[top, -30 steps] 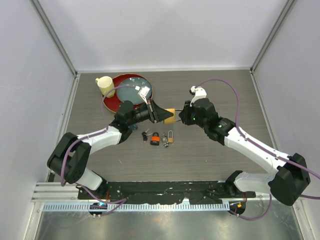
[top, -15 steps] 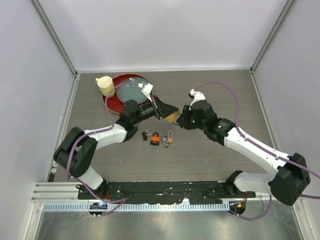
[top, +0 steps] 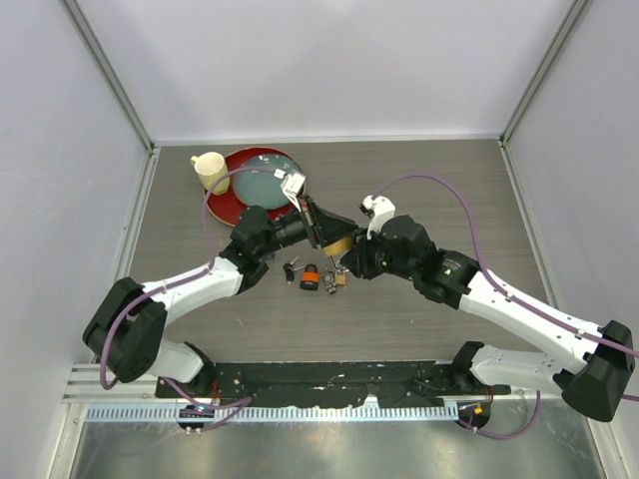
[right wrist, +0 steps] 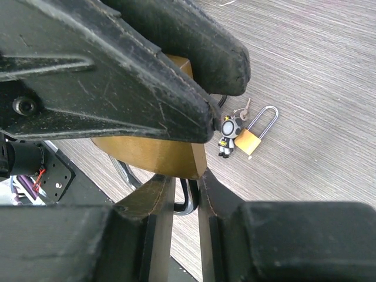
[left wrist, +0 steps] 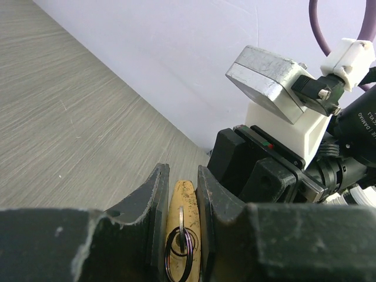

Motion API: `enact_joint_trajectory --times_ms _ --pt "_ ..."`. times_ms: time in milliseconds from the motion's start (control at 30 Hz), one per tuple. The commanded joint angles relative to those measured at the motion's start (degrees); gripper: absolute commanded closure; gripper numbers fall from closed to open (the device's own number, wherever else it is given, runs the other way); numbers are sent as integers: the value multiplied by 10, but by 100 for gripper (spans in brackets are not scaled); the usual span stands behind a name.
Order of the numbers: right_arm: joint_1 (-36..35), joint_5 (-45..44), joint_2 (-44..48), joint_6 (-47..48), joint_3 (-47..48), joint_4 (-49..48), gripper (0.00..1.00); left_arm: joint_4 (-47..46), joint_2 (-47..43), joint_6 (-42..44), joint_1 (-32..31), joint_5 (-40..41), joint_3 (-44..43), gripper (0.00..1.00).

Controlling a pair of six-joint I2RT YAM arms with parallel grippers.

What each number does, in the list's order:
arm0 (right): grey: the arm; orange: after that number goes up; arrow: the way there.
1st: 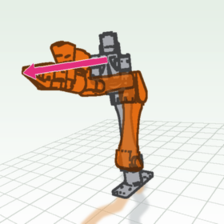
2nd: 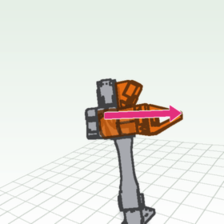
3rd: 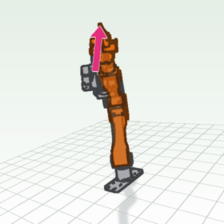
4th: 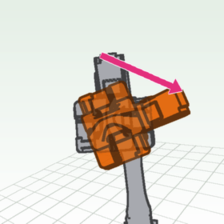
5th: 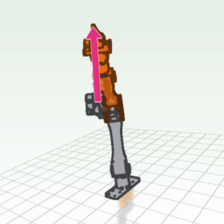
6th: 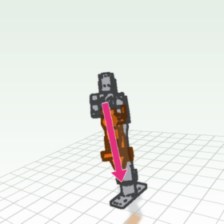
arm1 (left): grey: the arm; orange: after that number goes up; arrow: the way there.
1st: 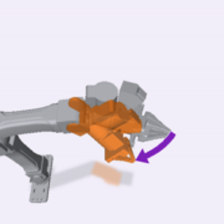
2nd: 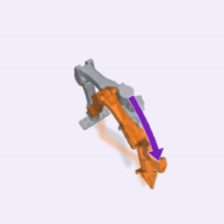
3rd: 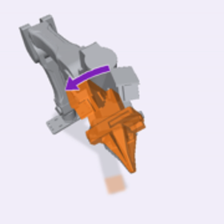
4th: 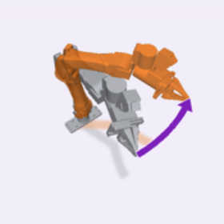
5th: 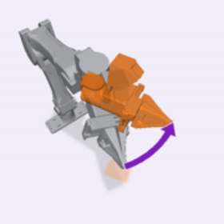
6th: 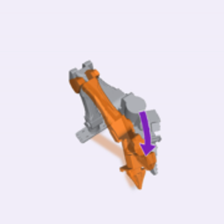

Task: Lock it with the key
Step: Lock the lock.

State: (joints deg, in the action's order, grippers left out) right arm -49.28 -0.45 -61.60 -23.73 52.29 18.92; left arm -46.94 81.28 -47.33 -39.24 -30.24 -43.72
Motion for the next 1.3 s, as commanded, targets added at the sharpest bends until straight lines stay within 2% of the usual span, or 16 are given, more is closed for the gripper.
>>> enact_joint_trajectory --times_ms 0,333,700,1033,1200,1267 --pt "-33 40 39 0 76 -274 99 75 5 29 -15 -16 27 100" --pt "-27 -80 48 39 68 -230 99 93 -80 18 23 -18 72 100" --pt "-12 -119 28 55 71 -230 99 113 -153 7 36 -11 108 100" --pt "8 -121 6 66 84 -230 99 112 -189 -9 38 -7 141 100" --pt "34 -125 9 62 78 -230 99 121 -207 -9 40 4 152 100" --pt "56 -99 9 55 74 -234 99 122 -217 -8 42 11 155 100"
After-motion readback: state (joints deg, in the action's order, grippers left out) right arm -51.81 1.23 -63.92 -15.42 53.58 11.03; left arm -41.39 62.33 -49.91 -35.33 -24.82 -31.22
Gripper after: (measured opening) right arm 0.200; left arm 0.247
